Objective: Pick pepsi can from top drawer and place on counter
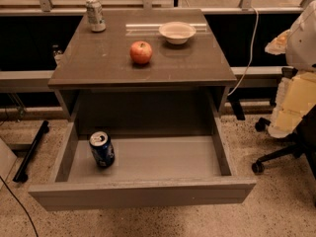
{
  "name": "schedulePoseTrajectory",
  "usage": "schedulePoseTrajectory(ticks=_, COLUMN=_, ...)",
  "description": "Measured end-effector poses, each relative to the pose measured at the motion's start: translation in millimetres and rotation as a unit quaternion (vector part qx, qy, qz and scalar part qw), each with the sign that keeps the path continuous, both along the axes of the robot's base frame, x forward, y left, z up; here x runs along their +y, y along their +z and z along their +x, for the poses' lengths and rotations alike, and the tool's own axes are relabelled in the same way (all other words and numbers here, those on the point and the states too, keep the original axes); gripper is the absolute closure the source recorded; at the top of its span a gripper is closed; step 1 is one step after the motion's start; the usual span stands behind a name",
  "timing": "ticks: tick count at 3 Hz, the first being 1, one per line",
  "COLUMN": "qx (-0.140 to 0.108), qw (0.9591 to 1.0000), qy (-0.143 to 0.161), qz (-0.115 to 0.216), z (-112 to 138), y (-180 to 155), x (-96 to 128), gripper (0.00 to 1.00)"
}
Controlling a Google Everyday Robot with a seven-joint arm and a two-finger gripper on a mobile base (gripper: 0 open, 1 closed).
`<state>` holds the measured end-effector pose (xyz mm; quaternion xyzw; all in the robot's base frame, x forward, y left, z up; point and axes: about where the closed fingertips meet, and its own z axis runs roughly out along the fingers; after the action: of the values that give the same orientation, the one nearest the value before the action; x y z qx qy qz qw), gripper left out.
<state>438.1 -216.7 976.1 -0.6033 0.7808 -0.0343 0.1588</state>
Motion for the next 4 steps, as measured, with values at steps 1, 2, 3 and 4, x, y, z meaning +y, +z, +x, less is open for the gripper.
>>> schedulePoseTrajectory(ticks=1, qx=0.0, qw=1.0, qy=0.0, qz=0.0, z=0.0, y=0.0, x=0.0, gripper=0.0)
schedulePoseTrajectory(ticks=2, qx=-0.003, qw=0.9997, qy=0.006, qz=0.023, z=2.5, y=-2.7, x=12.4, gripper=0.0)
schedulePoseTrajectory(ticks=3, qx=-0.013, qw=0.9983, qy=0.01, qz=0.056, z=3.0, y=-6.2, x=30.9, gripper=0.0)
schedulePoseTrajectory(ticks=4, qx=-0.021, qw=0.9955, qy=0.022, qz=0.09, z=6.2, y=-11.3, x=50.9, gripper=0.0)
